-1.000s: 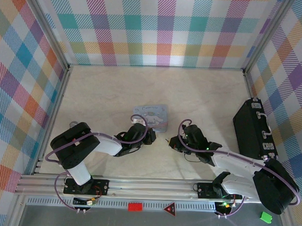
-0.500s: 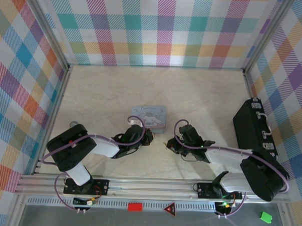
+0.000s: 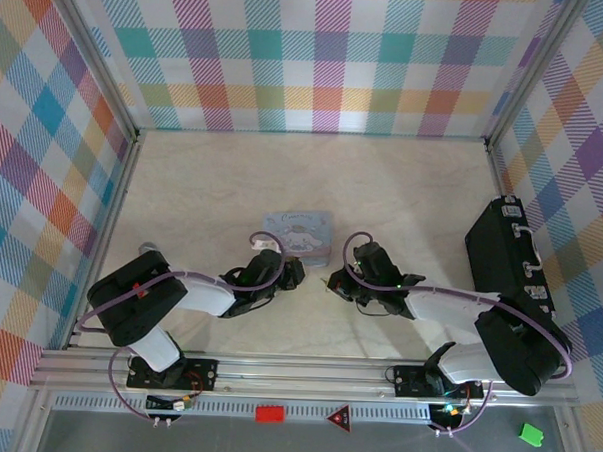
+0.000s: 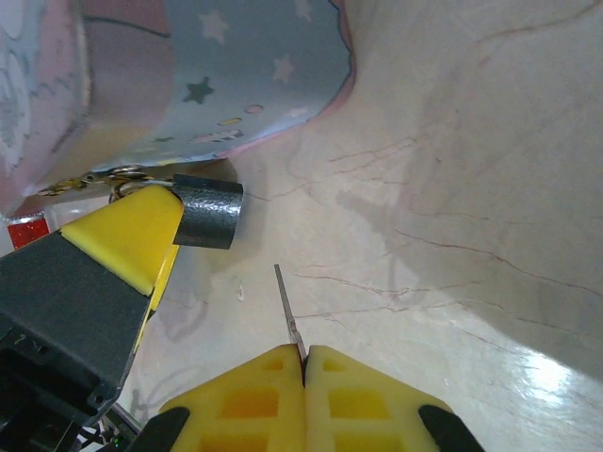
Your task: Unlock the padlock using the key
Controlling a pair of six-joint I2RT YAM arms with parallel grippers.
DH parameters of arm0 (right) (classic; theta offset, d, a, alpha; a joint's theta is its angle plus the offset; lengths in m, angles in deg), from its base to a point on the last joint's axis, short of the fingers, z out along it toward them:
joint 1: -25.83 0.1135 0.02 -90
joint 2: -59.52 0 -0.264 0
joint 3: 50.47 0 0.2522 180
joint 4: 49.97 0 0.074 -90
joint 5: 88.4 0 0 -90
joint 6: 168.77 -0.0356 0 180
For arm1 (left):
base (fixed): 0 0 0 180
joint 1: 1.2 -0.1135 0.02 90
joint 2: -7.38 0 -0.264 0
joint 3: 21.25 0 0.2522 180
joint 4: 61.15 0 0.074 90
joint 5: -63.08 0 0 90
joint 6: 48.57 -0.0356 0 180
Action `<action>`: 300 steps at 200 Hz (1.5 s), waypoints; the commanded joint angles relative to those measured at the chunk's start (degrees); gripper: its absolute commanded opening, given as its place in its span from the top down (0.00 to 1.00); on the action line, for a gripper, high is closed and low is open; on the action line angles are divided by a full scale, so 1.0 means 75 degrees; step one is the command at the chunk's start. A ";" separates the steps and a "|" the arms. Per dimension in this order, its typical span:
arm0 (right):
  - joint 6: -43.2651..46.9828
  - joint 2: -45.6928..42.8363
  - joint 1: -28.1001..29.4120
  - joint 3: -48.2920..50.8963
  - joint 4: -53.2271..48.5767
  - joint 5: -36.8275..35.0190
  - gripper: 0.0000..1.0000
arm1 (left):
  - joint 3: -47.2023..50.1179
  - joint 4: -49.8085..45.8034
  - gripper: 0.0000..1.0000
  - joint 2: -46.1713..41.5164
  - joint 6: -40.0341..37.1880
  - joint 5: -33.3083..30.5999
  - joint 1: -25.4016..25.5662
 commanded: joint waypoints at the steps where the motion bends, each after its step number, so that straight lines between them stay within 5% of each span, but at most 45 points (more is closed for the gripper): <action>1: 0.0147 0.0070 0.0017 -0.0235 -0.0125 -0.0036 1.00 | 0.0175 0.0078 0.59 -0.0056 0.0030 -0.0090 -0.0234; 43: 0.0355 0.0270 -0.0015 -0.0478 -0.0080 -0.0014 1.00 | -0.0145 -0.0050 0.50 0.0255 -0.0223 0.0151 -0.0235; 149: 0.1252 0.1308 -0.0764 -0.1492 -0.0082 0.0419 1.00 | -0.0469 -0.0801 0.52 0.0210 -0.0524 -0.0172 -0.0390; 257: 0.1466 0.1523 -0.1000 -0.1654 -0.0083 0.0527 1.00 | -0.0495 -0.0376 0.77 0.0321 -0.0706 0.0455 -0.0479; 300: 0.1566 0.1517 -0.1261 -0.1598 -0.0090 0.0549 1.00 | -0.1424 -0.1780 0.82 0.0326 -0.0879 0.0857 -0.0447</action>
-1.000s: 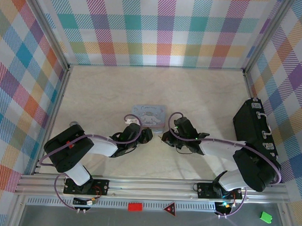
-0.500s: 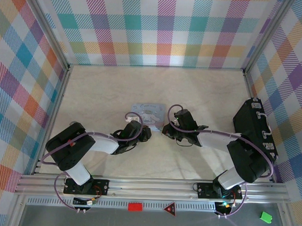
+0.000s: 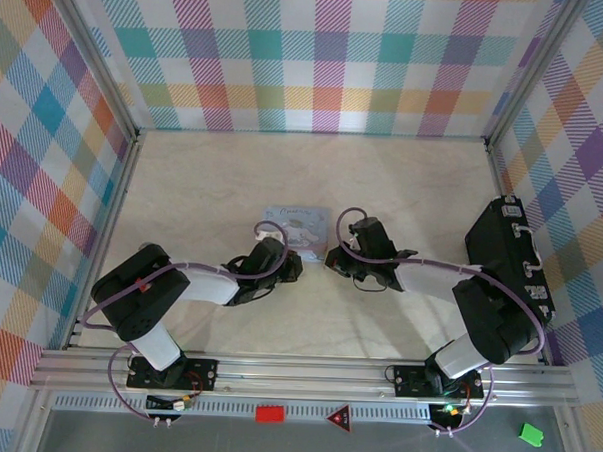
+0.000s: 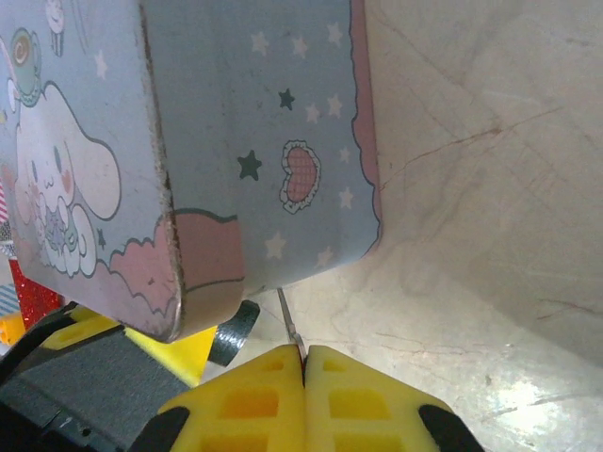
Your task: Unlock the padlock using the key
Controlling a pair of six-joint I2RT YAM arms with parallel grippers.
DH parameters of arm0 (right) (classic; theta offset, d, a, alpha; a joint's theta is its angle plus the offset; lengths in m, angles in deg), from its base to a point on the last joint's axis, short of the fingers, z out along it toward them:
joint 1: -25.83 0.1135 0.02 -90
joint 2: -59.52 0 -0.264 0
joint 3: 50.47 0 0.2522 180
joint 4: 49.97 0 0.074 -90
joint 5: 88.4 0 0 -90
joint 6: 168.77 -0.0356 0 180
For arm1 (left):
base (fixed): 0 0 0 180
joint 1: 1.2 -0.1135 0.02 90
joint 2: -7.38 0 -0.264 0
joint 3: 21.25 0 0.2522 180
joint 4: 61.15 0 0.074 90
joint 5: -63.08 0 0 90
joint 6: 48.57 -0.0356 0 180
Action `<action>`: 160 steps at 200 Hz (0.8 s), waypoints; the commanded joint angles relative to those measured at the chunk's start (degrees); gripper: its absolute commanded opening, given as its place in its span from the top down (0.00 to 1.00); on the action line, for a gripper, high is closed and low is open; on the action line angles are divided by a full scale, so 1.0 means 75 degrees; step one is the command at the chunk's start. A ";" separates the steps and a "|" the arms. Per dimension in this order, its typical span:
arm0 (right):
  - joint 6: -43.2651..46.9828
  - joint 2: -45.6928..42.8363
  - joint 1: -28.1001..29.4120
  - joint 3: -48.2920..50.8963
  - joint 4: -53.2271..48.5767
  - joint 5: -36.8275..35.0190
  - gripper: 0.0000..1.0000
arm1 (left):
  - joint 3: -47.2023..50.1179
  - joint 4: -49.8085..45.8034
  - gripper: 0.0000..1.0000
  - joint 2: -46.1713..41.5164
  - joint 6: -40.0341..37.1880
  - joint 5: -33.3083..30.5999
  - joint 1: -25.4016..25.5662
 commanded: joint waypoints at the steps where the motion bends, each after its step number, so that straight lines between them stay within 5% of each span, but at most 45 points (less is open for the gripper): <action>1: 0.0256 0.0076 -0.0235 -0.0178 0.0052 0.0078 1.00 | -0.0541 -0.0768 0.82 0.0053 -0.0146 0.0302 -0.0041; 49: 0.0509 0.0364 -0.0475 -0.0509 0.0097 0.0153 1.00 | -0.1230 -0.0855 0.84 0.0536 0.0137 0.1409 -0.0085; 160: -0.0974 -0.0443 -0.0572 0.0928 0.1579 0.0728 1.00 | -0.1365 0.0220 0.87 0.0820 0.2194 0.1830 -0.1129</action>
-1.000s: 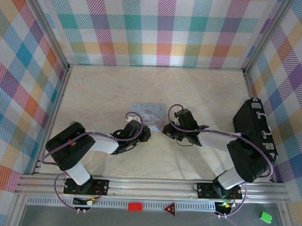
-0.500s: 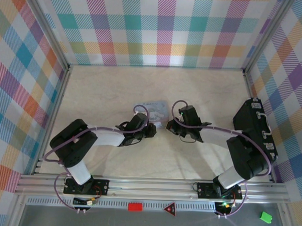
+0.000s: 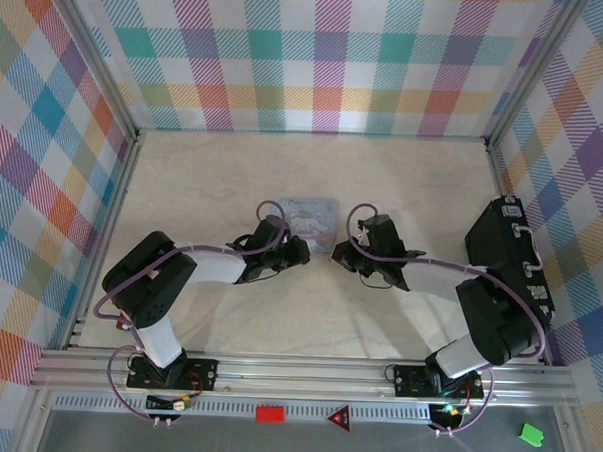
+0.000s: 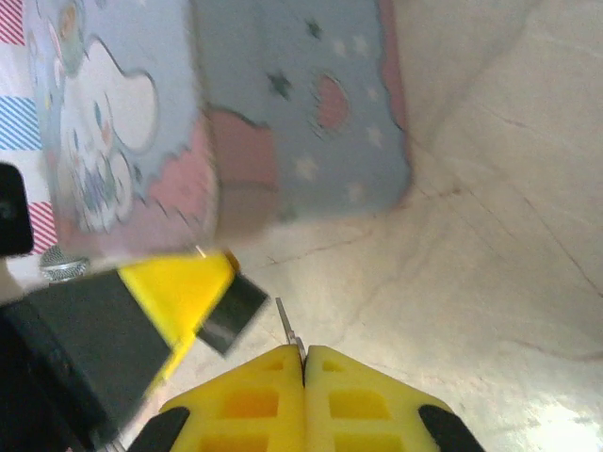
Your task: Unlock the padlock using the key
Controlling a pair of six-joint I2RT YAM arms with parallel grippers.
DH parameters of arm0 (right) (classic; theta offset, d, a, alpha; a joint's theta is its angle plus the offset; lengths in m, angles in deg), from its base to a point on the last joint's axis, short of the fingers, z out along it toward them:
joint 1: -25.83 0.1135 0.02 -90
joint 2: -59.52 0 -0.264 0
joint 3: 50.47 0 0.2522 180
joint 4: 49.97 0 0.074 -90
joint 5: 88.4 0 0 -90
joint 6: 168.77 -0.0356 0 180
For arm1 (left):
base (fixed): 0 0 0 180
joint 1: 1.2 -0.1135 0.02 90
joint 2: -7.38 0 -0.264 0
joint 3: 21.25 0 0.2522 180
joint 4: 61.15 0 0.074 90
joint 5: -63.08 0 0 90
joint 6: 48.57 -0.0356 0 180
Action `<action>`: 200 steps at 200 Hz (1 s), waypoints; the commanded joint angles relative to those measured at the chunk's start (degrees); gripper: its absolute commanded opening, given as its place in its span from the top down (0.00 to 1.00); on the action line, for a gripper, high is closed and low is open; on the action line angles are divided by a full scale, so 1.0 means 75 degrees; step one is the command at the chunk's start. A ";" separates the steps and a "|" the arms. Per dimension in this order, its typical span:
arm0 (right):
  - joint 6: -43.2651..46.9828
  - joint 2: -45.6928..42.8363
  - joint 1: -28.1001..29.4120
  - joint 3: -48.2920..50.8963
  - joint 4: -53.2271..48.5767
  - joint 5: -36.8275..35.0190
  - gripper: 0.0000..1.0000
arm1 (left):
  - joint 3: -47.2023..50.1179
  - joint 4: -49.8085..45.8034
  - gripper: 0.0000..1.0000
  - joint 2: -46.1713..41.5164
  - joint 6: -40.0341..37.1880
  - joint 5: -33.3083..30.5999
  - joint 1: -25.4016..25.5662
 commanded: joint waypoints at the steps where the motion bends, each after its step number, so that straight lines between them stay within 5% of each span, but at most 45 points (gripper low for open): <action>1: -0.0773 -0.0210 -0.0052 0.0477 0.0906 0.0360 1.00 | -0.0128 0.0831 0.87 0.0108 0.0761 0.0202 -0.0295; 103: -0.2905 0.0400 0.0126 0.1505 0.4409 0.0433 1.00 | -0.0321 0.1696 0.88 0.0392 0.1822 0.0661 -0.0549; 200: -0.3846 0.1469 0.0102 0.1292 0.5793 0.0532 1.00 | 0.0092 0.2238 0.91 0.0265 0.2700 0.0364 -0.0561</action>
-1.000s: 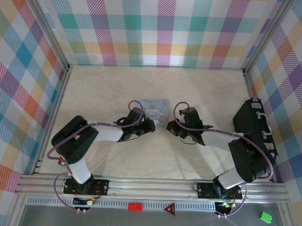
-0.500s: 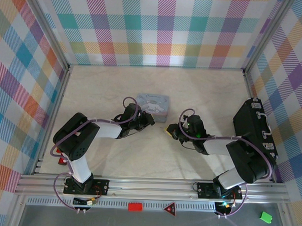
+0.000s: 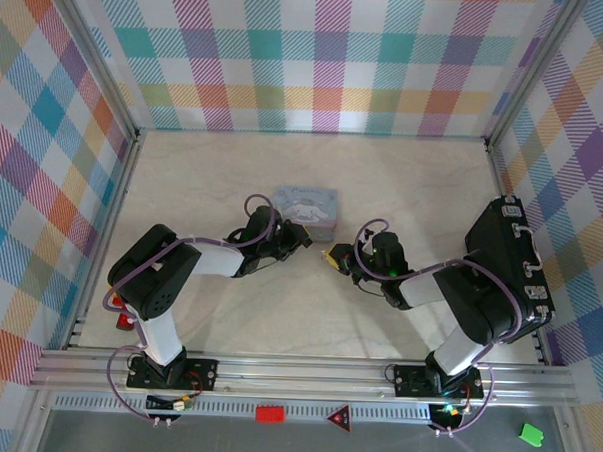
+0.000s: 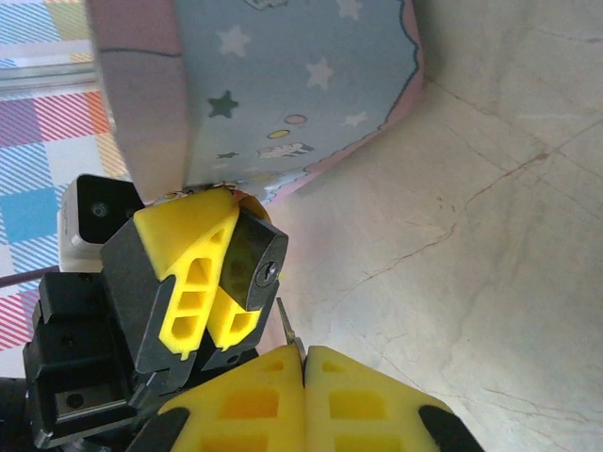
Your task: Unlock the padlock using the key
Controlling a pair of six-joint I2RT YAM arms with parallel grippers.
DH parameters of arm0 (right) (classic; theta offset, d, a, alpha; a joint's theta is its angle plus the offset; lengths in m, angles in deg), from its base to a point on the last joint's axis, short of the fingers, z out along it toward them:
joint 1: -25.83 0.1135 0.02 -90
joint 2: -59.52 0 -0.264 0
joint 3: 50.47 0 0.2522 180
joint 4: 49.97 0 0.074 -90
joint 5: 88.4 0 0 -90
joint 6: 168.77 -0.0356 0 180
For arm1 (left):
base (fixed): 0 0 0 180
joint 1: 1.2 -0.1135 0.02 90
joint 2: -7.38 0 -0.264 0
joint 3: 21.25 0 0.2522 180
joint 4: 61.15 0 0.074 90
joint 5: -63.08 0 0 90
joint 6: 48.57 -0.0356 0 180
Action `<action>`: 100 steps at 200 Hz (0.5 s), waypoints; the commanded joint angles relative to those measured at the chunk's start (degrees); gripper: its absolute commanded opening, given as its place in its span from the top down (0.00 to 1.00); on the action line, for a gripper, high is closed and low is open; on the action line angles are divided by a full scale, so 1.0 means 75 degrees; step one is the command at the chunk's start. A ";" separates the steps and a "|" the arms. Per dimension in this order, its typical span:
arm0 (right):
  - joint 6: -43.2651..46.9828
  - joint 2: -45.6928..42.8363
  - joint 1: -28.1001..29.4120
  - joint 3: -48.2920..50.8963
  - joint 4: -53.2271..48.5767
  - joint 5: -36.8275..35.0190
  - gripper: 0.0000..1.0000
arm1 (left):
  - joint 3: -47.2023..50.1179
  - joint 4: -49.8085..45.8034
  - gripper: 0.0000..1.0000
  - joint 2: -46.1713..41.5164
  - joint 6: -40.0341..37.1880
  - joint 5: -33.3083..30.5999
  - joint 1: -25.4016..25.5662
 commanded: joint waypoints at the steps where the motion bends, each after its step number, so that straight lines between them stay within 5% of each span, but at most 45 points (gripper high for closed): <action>1: -0.0473 0.0309 0.0035 -0.0128 0.0793 0.0121 1.00 | 0.0186 0.0866 0.91 -0.0117 0.0582 -0.0127 -0.0094; 100: -0.1611 0.1204 0.0069 0.0026 0.2640 0.0100 1.00 | 0.0571 0.1831 0.92 -0.0060 0.1274 -0.0344 -0.0083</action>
